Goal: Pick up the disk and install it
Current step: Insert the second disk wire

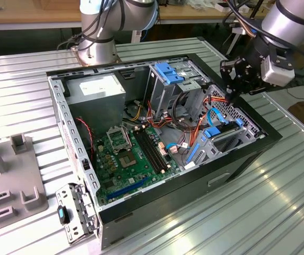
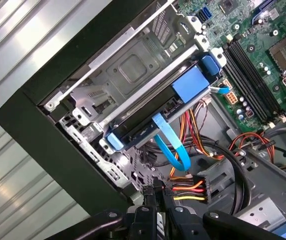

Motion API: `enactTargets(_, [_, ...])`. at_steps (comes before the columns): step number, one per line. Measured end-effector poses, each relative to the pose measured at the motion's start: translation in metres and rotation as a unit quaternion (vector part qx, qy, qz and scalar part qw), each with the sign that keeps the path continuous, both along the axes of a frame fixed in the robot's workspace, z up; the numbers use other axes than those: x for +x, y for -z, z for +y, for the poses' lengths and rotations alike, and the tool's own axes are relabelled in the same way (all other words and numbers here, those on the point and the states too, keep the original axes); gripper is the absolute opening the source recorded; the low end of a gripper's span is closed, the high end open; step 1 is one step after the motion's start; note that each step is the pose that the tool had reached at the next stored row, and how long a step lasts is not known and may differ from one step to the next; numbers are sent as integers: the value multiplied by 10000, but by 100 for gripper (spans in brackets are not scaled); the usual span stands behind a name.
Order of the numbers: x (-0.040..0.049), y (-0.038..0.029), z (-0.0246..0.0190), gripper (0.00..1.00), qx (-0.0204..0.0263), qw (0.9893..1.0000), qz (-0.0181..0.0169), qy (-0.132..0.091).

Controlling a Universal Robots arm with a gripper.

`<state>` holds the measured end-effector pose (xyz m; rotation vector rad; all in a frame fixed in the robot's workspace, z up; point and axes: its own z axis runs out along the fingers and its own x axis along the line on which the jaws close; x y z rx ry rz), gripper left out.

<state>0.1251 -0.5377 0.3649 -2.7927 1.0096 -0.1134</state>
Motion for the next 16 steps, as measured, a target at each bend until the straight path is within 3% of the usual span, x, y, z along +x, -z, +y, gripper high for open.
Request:
enactTargets(3, [0, 1, 1, 16, 0, 10000, 0, 39])
enactTargets(6, [0, 1, 1, 16, -2, 9995, 0, 331])
enactTargets(7, [0, 2, 1, 16, -1, 9988, 0, 497])
enactTargets(8, [0, 1, 1, 16, -1, 9973, 0, 734])
enactTargets(10, [0, 2, 1, 16, -1, 9960, 0, 899])
enactTargets(12, [0, 3, 1, 16, -1, 9921, 1, 1254])
enactTargets(16, [0, 4, 1, 16, 0, 9915, 0, 1301])
